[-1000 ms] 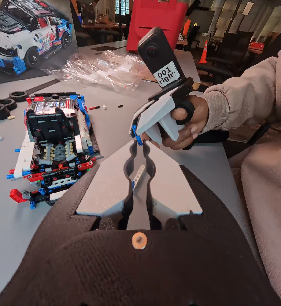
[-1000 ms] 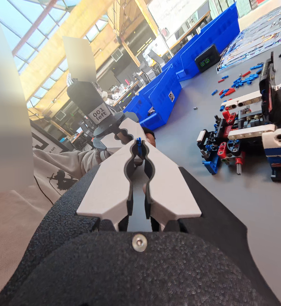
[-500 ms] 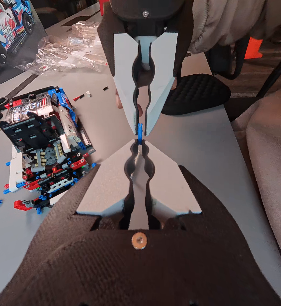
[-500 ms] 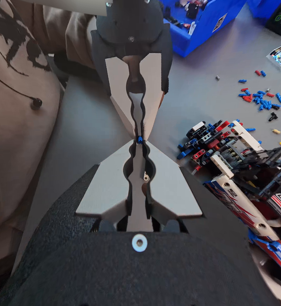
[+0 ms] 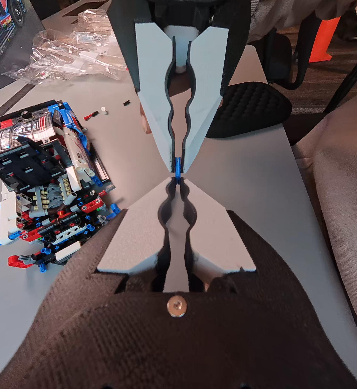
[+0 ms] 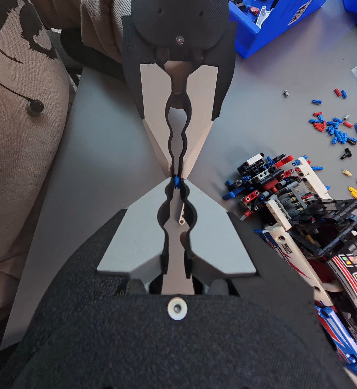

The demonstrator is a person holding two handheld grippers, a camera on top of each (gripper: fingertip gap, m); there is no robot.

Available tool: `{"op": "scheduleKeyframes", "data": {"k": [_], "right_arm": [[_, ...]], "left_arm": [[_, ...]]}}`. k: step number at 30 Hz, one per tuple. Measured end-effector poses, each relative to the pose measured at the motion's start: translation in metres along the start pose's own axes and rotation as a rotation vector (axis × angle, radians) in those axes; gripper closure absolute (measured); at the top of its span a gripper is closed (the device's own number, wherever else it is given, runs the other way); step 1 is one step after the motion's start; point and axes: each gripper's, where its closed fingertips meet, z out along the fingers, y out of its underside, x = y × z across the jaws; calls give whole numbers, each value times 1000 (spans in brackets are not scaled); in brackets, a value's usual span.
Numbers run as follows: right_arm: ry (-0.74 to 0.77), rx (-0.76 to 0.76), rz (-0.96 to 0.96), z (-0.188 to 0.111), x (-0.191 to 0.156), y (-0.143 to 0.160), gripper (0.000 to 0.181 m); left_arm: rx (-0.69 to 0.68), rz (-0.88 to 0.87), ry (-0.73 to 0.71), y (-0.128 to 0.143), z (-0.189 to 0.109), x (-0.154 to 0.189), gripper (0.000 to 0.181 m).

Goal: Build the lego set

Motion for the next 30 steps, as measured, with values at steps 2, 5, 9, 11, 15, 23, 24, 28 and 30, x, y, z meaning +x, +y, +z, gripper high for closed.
{"op": "scheduleKeyframes", "data": {"k": [2, 5, 9, 11, 15, 23, 24, 28, 30], "right_arm": [[-2, -13, -1, 1, -1, 1, 178], [1, -21, 27, 0, 2, 0, 178], [24, -86, 99, -14, 22, 6, 179], [16, -203, 132, -14, 25, 24, 178], [-15, -344, 226, 6, 13, 57, 178], [-32, -461, 271, 16, 8, 73, 178], [-28, -476, 263, 17, 8, 75, 178], [-29, -518, 251, 18, 8, 76, 178], [-36, -540, 241, 18, 7, 76, 178]], "left_arm": [[0, 0, 1, 1, 0, 0, 179], [24, -18, -10, -1, -1, -3, 179], [-35, -108, -30, 17, -3, -23, 151], [-131, -104, -34, 41, 0, -31, 149], [-249, -78, 5, 64, 11, -27, 150], [-289, -16, 24, 64, 23, -19, 164], [-286, -15, 26, 64, 24, -17, 166], [-283, 5, 18, 62, 26, -14, 174], [-281, 6, 8, 62, 27, -14, 175]]}}
